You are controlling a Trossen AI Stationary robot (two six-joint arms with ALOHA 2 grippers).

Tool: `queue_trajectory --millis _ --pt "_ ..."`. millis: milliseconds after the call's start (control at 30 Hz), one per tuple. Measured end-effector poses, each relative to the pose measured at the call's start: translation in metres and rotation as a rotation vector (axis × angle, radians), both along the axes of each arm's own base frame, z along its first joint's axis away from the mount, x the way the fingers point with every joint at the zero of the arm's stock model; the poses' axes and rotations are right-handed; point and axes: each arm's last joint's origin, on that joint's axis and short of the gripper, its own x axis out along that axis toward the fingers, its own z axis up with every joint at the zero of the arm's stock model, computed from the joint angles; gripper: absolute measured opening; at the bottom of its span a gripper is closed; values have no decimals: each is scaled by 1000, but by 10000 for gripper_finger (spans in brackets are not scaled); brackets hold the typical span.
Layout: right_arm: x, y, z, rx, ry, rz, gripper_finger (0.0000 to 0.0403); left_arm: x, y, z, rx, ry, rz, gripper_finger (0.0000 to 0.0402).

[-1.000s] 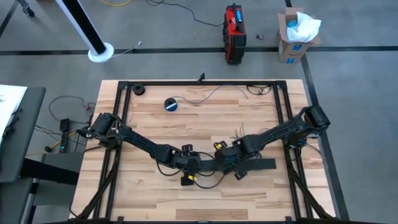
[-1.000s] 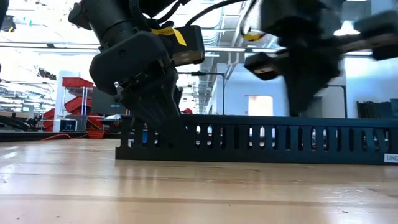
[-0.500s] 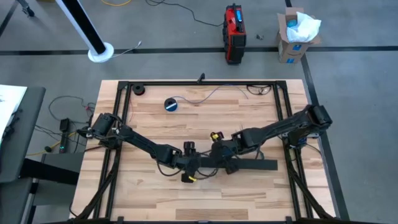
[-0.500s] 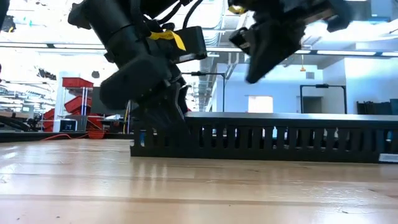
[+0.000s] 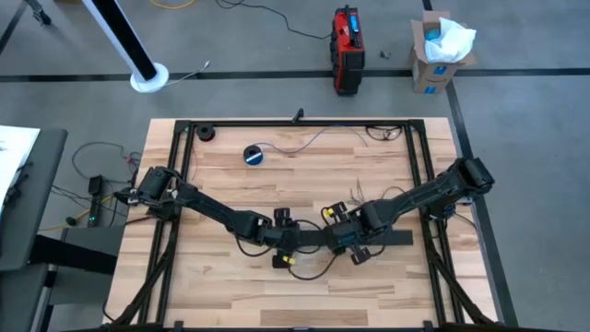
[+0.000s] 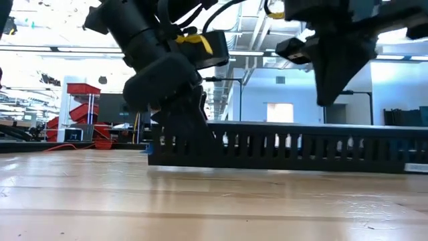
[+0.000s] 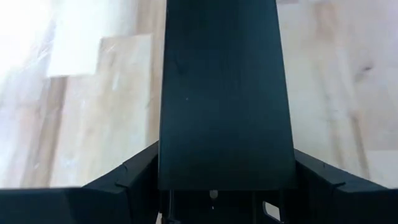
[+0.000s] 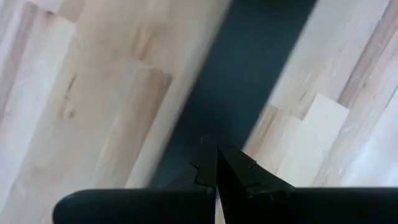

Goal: Ziptie cables
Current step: Close the black cable duct with the black cable duct cover

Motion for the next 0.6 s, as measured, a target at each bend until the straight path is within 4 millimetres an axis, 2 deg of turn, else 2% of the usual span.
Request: queue_trajectory --millis 233,600 --pt "3 -9 -6 7 -13 -20 0 5 -2 4 -12 -48 -74 243" --pt "3 -2 -10 10 -4 29 0 10 5 6 -32 -86 -41 243"
